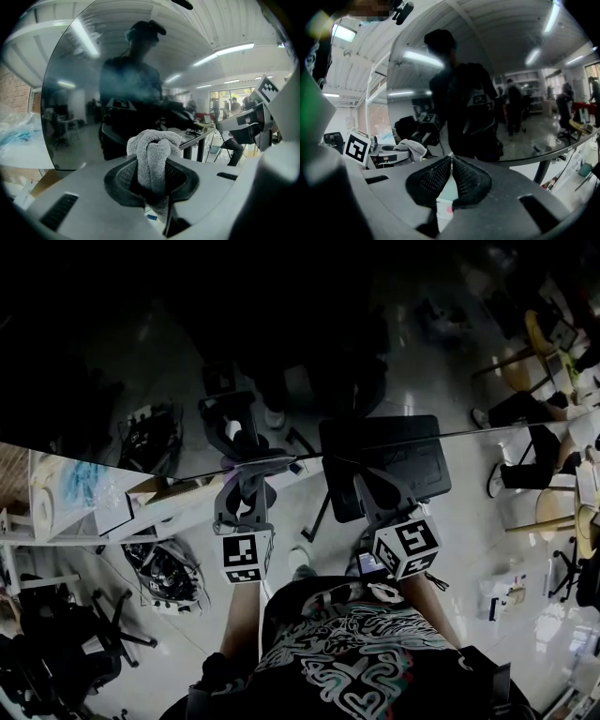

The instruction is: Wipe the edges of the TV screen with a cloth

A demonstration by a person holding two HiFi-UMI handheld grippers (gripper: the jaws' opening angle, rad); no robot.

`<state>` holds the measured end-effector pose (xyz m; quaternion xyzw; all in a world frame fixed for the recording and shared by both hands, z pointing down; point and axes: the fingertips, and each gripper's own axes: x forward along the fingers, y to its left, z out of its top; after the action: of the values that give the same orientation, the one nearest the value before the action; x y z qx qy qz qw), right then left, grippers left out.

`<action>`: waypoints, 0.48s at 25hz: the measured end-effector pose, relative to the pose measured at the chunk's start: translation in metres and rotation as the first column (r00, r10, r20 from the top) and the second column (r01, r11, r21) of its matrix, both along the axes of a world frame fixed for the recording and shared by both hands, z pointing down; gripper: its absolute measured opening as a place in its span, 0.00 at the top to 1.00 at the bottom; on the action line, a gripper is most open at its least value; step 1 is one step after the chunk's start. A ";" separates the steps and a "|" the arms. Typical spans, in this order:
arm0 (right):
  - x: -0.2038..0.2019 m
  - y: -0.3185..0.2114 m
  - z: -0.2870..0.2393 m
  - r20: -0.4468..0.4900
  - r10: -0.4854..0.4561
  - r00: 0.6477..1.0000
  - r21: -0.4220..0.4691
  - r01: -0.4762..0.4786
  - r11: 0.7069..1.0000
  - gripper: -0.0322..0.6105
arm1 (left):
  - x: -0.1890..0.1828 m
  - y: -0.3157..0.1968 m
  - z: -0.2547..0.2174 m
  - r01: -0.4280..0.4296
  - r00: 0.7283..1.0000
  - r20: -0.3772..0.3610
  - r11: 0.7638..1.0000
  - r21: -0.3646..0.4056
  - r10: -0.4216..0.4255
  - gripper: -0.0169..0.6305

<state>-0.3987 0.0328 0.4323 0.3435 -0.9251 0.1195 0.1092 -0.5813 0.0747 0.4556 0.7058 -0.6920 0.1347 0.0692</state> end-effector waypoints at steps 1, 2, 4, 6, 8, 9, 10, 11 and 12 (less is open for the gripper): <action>0.000 -0.001 0.002 -0.006 0.000 1.000 -0.001 0.000 1.000 0.89 | 0.000 0.000 0.000 0.000 1.000 0.000 1.000 0.003 0.000 0.86; 0.000 -0.001 0.003 -0.012 0.001 1.000 -0.003 -0.001 1.000 0.89 | 0.000 -0.001 0.001 0.000 1.000 0.000 1.000 0.004 0.000 0.86; 0.000 -0.002 0.005 -0.015 0.003 1.000 -0.010 -0.003 1.000 0.89 | 0.000 -0.001 0.002 0.001 1.000 -0.002 1.000 0.006 -0.001 0.86; 0.002 -0.002 0.008 -0.022 0.003 1.000 -0.014 -0.004 1.000 0.89 | 0.001 -0.001 0.001 0.004 1.000 -0.005 1.000 0.008 -0.003 0.86; 0.006 -0.004 0.008 -0.021 0.007 1.000 -0.015 -0.007 1.000 0.89 | 0.004 -0.001 0.001 0.005 1.000 -0.008 1.000 0.008 -0.005 0.86; 0.007 -0.005 0.006 -0.015 0.010 1.000 -0.015 -0.011 1.000 0.89 | 0.006 -0.001 0.001 0.005 1.000 -0.008 1.000 0.008 -0.005 0.86; 0.008 -0.006 0.005 -0.011 0.013 1.000 -0.015 -0.014 1.000 0.89 | 0.008 -0.002 0.001 0.005 1.000 -0.008 1.000 0.007 -0.005 0.86; 0.010 -0.007 0.005 -0.009 0.015 1.000 -0.015 -0.015 1.000 0.89 | 0.011 -0.003 0.001 0.004 1.000 -0.008 1.000 0.006 -0.004 0.86; 0.012 -0.008 0.006 -0.011 0.014 1.000 -0.017 -0.015 1.000 0.89 | 0.013 -0.004 0.001 0.003 1.000 -0.008 1.000 0.006 -0.003 0.86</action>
<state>-0.3871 0.0246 0.4380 0.3499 -0.9209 0.1262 0.1162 -0.5688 0.0710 0.4565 0.7056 -0.6931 0.1298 0.0703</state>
